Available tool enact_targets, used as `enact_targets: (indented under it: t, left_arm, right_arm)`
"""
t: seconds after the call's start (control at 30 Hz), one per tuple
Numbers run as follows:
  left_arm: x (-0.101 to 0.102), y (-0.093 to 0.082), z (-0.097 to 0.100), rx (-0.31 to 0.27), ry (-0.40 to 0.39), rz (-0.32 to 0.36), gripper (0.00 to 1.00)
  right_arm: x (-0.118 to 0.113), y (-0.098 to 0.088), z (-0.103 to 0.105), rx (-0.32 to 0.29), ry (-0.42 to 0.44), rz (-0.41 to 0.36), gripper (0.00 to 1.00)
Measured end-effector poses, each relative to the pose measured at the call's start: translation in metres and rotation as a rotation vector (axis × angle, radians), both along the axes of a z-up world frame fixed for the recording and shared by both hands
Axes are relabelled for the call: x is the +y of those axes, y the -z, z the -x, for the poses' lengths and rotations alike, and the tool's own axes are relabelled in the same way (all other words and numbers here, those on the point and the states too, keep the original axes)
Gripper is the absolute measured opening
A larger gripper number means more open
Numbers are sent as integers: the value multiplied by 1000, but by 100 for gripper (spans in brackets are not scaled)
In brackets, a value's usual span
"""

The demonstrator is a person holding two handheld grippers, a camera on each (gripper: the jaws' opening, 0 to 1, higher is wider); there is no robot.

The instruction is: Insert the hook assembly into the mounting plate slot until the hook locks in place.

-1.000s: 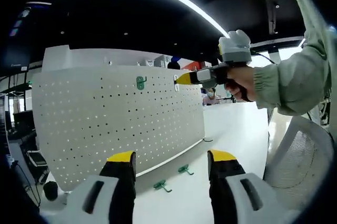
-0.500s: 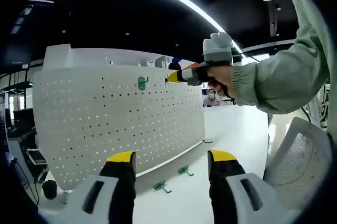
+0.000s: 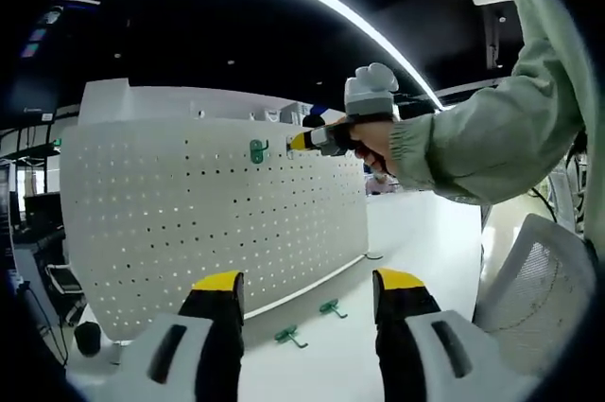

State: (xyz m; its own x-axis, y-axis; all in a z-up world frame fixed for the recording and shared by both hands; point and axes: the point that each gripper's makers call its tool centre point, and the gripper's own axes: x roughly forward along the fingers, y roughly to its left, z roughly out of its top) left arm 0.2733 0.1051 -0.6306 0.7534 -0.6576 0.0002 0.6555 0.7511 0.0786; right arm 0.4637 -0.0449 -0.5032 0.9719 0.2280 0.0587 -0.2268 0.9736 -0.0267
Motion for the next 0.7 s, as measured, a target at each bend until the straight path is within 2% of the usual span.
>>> enact_targets:
  t: [0.37,0.7]
  left_arm:
    - [-1,1,-1,10,4,8,57]
    - [0,0,-1,12,3,18,57]
  right_arm:
    - [1,-8,-22,-3,28,-17,1]
    - [1,-8,-31,4,46,-33,1]
